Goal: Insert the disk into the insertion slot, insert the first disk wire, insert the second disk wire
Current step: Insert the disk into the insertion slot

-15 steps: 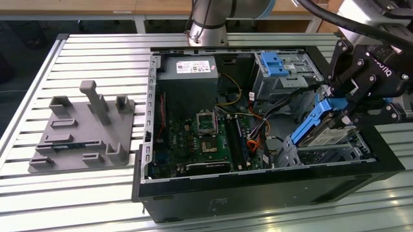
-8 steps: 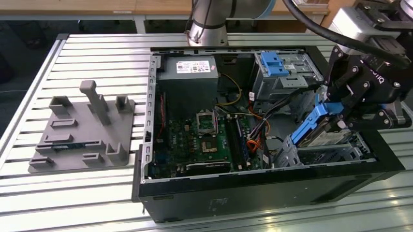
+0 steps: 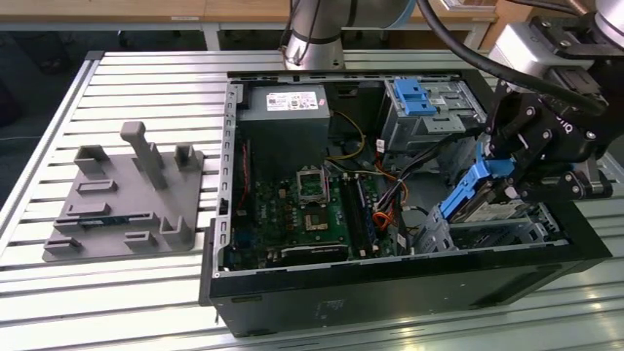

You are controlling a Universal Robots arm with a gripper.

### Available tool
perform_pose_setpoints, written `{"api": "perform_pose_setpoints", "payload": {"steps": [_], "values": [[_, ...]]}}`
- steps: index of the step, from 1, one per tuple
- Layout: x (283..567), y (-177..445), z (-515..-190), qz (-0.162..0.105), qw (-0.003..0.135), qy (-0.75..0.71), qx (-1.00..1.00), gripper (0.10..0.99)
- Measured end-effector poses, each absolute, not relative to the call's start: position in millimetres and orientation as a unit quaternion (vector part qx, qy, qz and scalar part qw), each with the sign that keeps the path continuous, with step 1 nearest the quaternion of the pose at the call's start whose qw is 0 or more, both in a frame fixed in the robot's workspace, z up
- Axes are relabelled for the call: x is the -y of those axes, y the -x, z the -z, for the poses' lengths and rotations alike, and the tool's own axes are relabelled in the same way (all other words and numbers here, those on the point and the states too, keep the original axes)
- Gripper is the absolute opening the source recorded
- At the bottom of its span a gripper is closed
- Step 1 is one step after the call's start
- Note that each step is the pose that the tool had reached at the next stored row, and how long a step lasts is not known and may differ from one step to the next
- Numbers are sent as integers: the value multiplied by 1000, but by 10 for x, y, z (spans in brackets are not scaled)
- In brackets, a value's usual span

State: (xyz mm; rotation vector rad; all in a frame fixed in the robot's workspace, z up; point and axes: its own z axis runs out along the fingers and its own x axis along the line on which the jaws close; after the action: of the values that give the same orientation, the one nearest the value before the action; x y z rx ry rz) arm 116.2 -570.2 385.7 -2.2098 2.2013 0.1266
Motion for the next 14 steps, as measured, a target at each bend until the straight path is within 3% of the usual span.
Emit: {"api": "perform_pose_setpoints", "payload": {"steps": [3,4,5,6,14], "values": [[5703,-1162,-3842,-41,10,708,-705,373],[5704,-1162,-3843,-41,10,708,-705,427],[5703,-1162,-3843,-41,10,708,-705,427],[5703,-1162,-3844,-41,10,708,-705,498],[5703,-1162,-3843,-41,10,708,-705,498]]}}
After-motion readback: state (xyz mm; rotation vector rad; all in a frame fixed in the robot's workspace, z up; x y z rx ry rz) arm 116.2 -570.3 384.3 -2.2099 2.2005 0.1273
